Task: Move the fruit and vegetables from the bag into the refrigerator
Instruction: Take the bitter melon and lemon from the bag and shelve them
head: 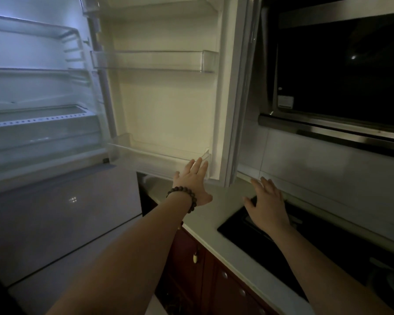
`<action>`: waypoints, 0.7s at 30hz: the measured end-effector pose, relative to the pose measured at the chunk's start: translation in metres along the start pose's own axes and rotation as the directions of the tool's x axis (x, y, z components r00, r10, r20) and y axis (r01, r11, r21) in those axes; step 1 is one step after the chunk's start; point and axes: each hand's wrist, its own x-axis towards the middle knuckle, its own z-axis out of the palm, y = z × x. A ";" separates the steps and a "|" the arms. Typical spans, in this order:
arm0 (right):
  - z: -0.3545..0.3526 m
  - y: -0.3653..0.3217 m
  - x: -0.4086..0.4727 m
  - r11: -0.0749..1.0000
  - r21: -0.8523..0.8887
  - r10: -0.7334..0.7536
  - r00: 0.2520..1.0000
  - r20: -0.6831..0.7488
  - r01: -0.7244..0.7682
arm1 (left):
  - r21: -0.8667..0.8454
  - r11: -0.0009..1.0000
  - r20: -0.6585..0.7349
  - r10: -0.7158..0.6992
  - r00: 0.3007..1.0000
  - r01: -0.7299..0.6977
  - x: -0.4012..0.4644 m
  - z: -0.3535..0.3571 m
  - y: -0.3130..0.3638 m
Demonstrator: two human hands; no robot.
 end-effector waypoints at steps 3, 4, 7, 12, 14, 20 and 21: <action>0.004 0.004 -0.001 1.000 -0.008 0.005 1.000 0.003 -0.005 | -0.015 1.000 0.016 -0.001 1.000 0.001 0.004 0.001 0.001; 0.006 0.006 -0.002 1.000 -0.014 0.006 1.000 0.004 -0.006 | -0.019 1.000 0.019 -0.001 1.000 0.001 0.005 0.001 0.002; 0.005 0.013 -0.005 0.999 -0.033 0.018 1.000 0.005 -0.018 | -0.056 0.998 0.018 0.014 1.000 -0.013 0.005 -0.001 0.003; -0.005 0.023 -0.014 0.997 -0.055 0.050 0.999 -0.015 -0.051 | -0.146 0.988 -0.088 0.025 0.996 -0.038 -0.008 -0.006 0.008; -0.007 0.026 -0.021 0.996 -0.060 0.059 0.998 -0.033 -0.061 | -0.150 0.985 -0.125 0.061 0.990 -0.080 -0.018 -0.006 0.018; -0.025 0.043 -0.055 0.986 -0.093 0.128 0.989 -0.078 -0.135 | -0.175 0.960 -0.155 0.190 0.969 -0.217 -0.044 0.005 0.067; -0.030 0.049 -0.063 0.983 -0.106 0.144 0.985 -0.092 -0.153 | -0.182 0.954 -0.153 0.213 0.965 -0.239 -0.048 0.008 0.078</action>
